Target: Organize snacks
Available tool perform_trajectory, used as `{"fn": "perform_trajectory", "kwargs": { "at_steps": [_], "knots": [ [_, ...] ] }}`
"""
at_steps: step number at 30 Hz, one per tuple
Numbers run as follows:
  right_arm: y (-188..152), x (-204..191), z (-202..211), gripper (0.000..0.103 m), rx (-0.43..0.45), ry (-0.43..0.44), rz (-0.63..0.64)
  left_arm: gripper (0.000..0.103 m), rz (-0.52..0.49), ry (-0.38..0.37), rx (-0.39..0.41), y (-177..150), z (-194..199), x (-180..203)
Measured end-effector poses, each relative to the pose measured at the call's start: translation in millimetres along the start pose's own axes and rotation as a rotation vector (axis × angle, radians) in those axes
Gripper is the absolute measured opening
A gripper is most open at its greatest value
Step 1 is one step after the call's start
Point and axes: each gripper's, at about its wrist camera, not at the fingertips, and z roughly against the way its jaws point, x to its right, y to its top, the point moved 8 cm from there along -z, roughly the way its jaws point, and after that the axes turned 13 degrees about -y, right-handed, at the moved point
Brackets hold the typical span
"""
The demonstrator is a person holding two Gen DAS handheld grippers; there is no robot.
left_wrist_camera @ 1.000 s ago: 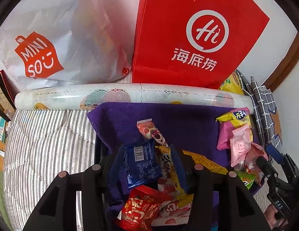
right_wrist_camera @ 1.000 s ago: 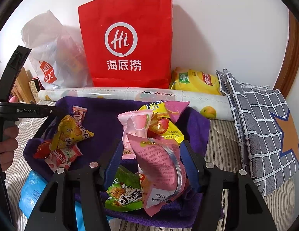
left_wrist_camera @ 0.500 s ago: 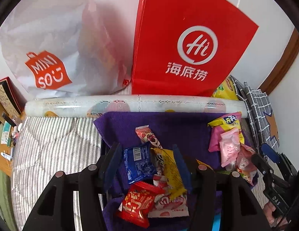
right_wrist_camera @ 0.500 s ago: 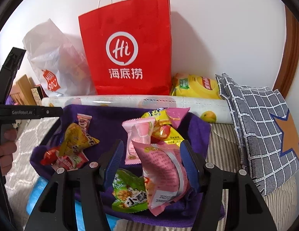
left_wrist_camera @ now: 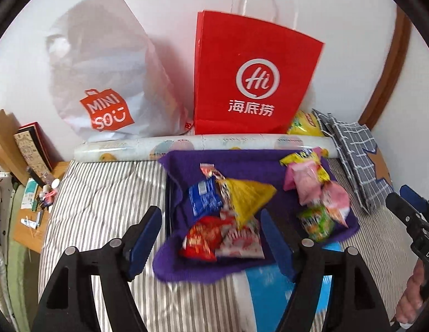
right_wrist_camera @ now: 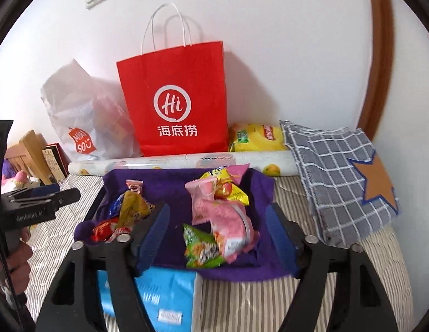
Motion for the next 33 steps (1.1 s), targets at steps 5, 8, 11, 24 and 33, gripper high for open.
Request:
{"fn": "perform_trajectory", "kwargs": {
  "at_steps": [5, 8, 11, 24, 33],
  "knots": [
    [-13, 1, 36, 0.076, -0.002, 0.023, -0.023, 0.079, -0.035, 0.009, 0.025, -29, 32, 20],
    [-23, 1, 60, 0.076, -0.002, 0.034, -0.026, 0.082, -0.042, -0.008, 0.041, -44, 53, 30],
    [-34, 4, 85, 0.076, 0.016, 0.001, -0.012, 0.086, -0.042, -0.021, 0.065, -58, 75, 39],
    [-83, 34, 154, 0.103, 0.074, -0.089, -0.036, 0.095, -0.090, 0.002, 0.150, -103, 131, 78],
    [-96, 49, 169, 0.103, 0.065, -0.090, -0.098, 0.096, -0.094, 0.008, 0.169, -113, 146, 88]
  ]
}}
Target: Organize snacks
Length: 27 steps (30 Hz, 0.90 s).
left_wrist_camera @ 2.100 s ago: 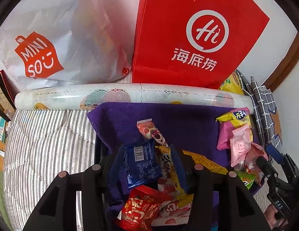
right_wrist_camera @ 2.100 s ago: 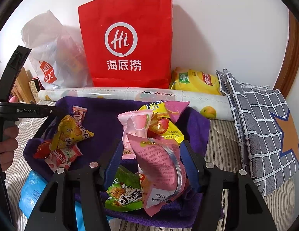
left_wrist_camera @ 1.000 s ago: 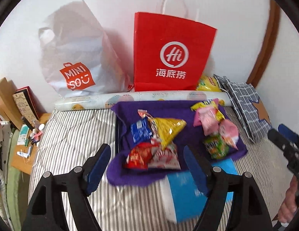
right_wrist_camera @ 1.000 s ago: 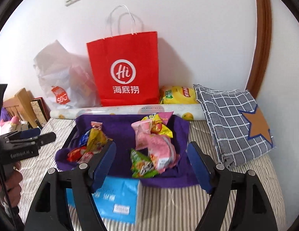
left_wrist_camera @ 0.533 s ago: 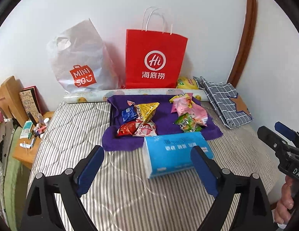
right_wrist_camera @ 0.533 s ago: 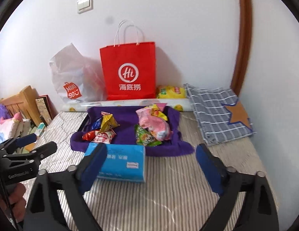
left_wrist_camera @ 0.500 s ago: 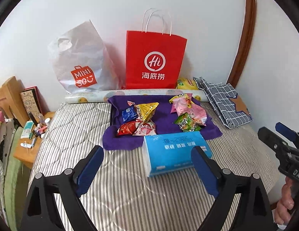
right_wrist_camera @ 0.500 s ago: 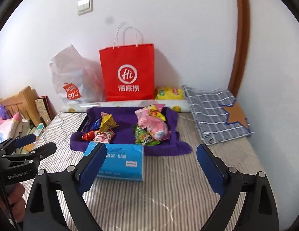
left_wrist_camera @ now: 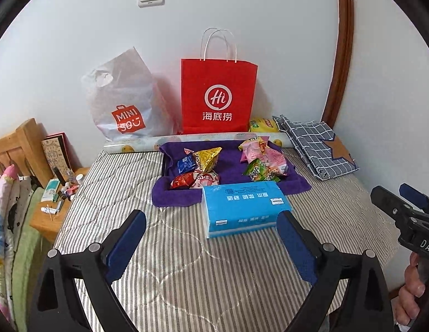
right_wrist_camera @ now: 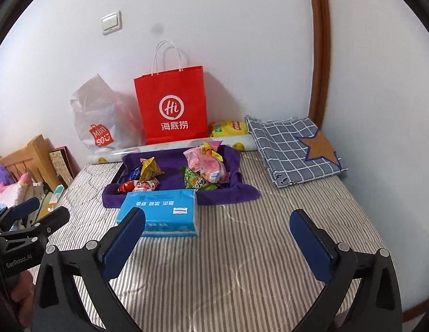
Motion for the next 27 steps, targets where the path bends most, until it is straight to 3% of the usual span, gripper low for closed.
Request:
{"fn": "perform_trajectory", "kwargs": {
  "at_steps": [27],
  "knots": [
    [-5, 10, 14, 0.103, 0.020, -0.025, -0.013, 0.096, -0.010, 0.001, -0.006, -6, 0, 14]
  ]
}}
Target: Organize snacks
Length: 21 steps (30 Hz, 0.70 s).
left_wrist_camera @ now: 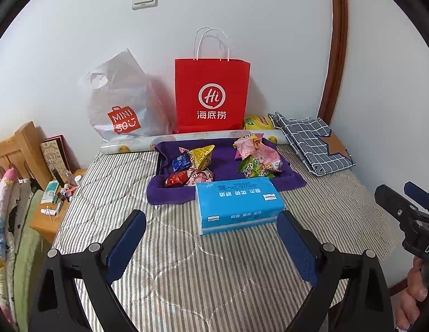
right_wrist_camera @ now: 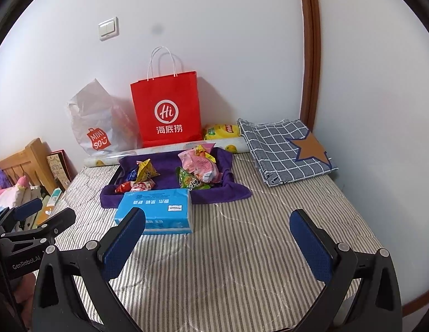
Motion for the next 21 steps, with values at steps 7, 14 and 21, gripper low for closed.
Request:
{"fn": "perform_trajectory", "kwargs": {
  "at_steps": [7, 14, 21],
  "knots": [
    [1.0, 0.4, 1.5, 0.103, 0.003, 0.003, 0.000, 0.096, -0.001, -0.001, 0.001, 0.8, 0.7, 0.8],
    [0.7, -0.2, 2.3, 0.103, 0.003, 0.006, 0.000, 0.096, -0.002, -0.001, 0.001, 2.0, 1.2, 0.6],
    [0.8, -0.2, 2.0, 0.103, 0.004, 0.009, -0.001, 0.096, -0.002, -0.002, 0.001, 1.6, 1.5, 0.4]
  ]
}}
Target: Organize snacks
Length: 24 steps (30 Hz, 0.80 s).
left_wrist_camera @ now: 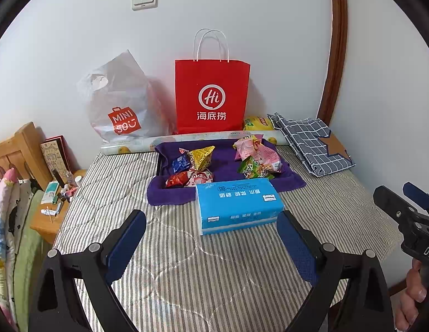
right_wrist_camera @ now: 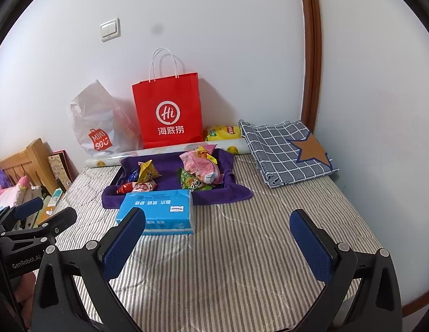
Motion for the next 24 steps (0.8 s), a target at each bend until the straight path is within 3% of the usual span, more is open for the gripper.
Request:
{"fn": "perform_trajectory", "kwargs": {
  "at_steps": [24],
  "knots": [
    [-0.3, -5.3, 2.3, 0.103, 0.005, 0.008, 0.004, 0.096, 0.001, 0.001, 0.001, 0.9, 3.2, -1.8]
  ]
}}
